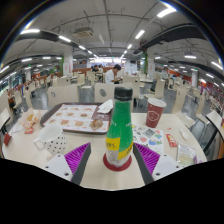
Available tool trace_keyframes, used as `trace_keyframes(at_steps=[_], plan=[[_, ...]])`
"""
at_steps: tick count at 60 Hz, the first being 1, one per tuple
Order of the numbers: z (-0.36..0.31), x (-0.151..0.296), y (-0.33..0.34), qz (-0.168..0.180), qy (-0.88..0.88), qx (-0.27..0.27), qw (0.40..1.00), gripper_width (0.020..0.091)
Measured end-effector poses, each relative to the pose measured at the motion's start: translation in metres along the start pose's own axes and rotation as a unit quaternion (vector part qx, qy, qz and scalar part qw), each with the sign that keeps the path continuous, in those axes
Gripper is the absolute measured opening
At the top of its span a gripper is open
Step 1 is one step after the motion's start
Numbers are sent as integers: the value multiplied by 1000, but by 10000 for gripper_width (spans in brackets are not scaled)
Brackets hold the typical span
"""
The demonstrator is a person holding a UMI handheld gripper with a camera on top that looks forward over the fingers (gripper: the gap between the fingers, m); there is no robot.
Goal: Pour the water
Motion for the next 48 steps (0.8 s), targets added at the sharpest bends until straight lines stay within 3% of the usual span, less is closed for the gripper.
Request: trace_keyframes(at_steps=[15, 26, 37, 48], plan=[[-62, -33, 104, -53, -41, -38, 997, 854], [-182, -14, 181, -56, -55, -30, 996, 854], [-298, 13, 228, -38, -22, -11, 999, 849], [-366, 21, 253, -35, 0, -2, 999, 850]])
Point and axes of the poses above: the point between the fingertips, and its own axes, seen from behind it with the camera up: z to the right, x up, y backward, against the way the camera looks, the point moved 6 cm from there along y, backward, against the way the camera looks, and after that the axes turned 8 degrees about -y, right-handed, at the moved point
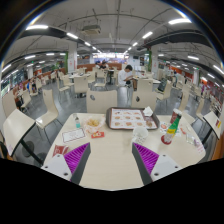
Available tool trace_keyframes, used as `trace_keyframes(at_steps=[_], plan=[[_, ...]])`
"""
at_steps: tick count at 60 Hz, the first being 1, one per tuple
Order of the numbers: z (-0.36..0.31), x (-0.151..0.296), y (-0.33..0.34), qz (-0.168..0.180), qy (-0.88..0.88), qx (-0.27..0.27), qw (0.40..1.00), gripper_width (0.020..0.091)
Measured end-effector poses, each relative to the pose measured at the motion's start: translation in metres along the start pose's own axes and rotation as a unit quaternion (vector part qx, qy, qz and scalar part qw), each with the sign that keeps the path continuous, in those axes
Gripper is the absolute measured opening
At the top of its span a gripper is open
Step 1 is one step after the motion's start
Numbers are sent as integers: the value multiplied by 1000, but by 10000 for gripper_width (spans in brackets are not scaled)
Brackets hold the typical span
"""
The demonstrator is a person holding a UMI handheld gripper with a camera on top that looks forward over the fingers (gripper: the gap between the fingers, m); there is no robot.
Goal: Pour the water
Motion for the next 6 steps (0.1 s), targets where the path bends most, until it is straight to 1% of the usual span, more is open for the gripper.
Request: trace_keyframes(at_steps=[6], plan=[[-23, -2, 4, -1, -2, 10, 1000, 850]])
Point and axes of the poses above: the point between the fingertips, and its own axes, seen from behind it with the camera up: z to the right, x up, y backward, against the way the camera looks, the point moved 6 cm from there along y, backward, against the way the camera looks, and after that the axes turned 8 degrees about -y, right-handed, at the moved point
